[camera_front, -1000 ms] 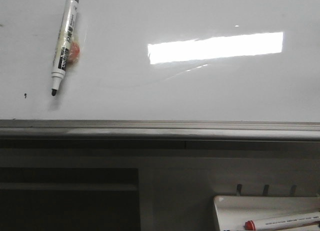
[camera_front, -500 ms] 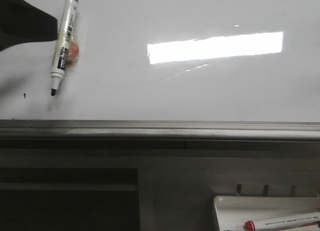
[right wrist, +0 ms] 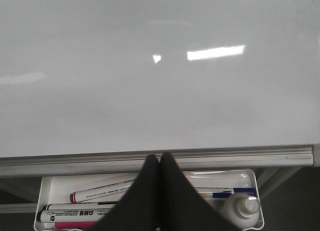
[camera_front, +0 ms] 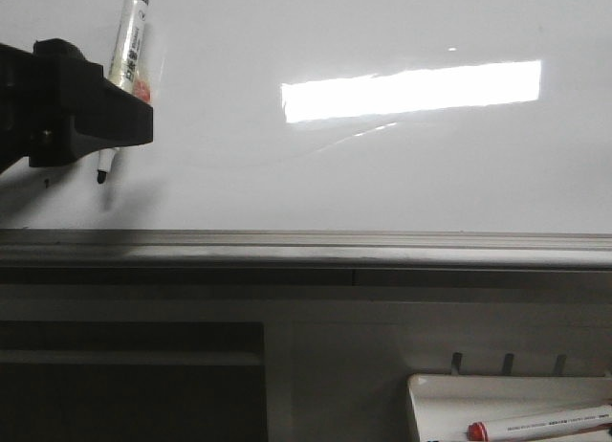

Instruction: Write number 2 on whiteboard

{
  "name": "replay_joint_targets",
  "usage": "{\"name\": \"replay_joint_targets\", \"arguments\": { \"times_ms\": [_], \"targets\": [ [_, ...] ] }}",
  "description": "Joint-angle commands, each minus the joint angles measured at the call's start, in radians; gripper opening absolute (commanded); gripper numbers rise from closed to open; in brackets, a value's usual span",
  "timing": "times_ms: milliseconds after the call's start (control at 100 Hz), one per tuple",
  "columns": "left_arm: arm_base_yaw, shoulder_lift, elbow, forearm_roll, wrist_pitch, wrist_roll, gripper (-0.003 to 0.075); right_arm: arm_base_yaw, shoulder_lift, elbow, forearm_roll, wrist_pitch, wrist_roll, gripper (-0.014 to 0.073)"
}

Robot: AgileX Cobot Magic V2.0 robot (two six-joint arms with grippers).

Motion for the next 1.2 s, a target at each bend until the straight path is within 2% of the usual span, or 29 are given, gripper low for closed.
{"name": "replay_joint_targets", "arguments": {
  "times_ms": [0, 360, 550, 640, 690, 730, 790, 920, 1020, 1090, 1190],
  "targets": [
    [-0.008, 0.003, -0.04, -0.002, -0.087, -0.008, 0.0437, -0.006, 0.01, -0.031, -0.013, -0.073, -0.004, -0.0067],
    [-0.008, 0.055, -0.062, -0.02, -0.092, -0.008, 0.0435, -0.006, 0.01, -0.031, -0.011, -0.073, -0.004, -0.0067],
    [-0.008, 0.074, -0.062, -0.023, -0.106, -0.008, 0.0391, -0.006, 0.01, -0.031, -0.011, -0.073, -0.004, -0.0067],
    [-0.008, 0.074, -0.062, -0.023, -0.106, -0.008, 0.0314, -0.006, 0.01, -0.031, -0.011, -0.073, -0.004, -0.0067],
    [-0.008, 0.074, -0.062, -0.023, -0.106, -0.008, 0.0218, -0.006, 0.01, -0.031, -0.011, -0.073, -0.004, -0.0067],
    [-0.008, 0.074, -0.062, -0.023, -0.104, -0.008, 0.01, -0.006, 0.01, -0.031, -0.011, -0.071, -0.004, -0.0067],
    [-0.008, 0.074, -0.062, -0.023, -0.097, -0.008, -0.0022, -0.006, 0.01, -0.031, -0.011, -0.058, -0.004, -0.0067],
    [-0.008, 0.074, -0.062, -0.012, -0.078, -0.008, -0.002, 0.001, 0.01, -0.031, 0.001, -0.046, -0.004, -0.0071],
    [-0.008, 0.056, -0.062, 0.041, -0.072, -0.008, -0.002, 0.051, 0.01, -0.04, 0.047, -0.044, -0.019, -0.0071],
    [-0.008, 0.022, -0.062, 0.126, -0.045, -0.008, -0.002, 0.107, 0.01, -0.054, 0.111, -0.044, -0.091, -0.0071],
    [-0.008, -0.051, -0.062, 0.25, 0.025, -0.008, -0.002, 0.206, 0.012, -0.084, 0.237, -0.046, -0.264, -0.0071]
  ]
}}
